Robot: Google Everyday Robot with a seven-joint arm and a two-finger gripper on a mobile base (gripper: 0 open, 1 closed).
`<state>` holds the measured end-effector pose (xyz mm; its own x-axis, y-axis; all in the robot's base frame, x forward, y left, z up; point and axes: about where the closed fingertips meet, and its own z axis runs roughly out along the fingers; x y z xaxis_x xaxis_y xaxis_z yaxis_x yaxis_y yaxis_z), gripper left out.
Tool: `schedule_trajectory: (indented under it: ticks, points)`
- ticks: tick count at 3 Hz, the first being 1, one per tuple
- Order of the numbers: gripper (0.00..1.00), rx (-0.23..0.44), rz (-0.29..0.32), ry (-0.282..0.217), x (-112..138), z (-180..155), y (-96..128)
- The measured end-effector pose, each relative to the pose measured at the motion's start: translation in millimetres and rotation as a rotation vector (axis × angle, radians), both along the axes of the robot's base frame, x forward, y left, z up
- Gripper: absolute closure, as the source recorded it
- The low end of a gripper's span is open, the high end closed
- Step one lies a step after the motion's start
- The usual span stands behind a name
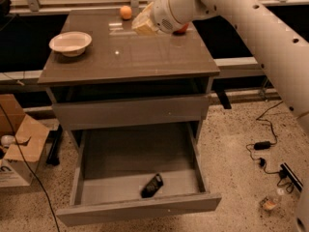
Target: Pick rxbar chocolate from middle drawer and place on counter
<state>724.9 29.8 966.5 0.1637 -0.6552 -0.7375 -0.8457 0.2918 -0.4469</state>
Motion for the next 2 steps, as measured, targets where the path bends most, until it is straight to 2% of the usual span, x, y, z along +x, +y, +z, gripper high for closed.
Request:
schedule_trajectory:
  ticks: [1,2]
  points:
    - [0.81,-0.009,-0.017,0.026,22.1,-35.2,7.8]
    - [0.57,-0.009,-0.017,0.027,22.4,-36.4,8.1]
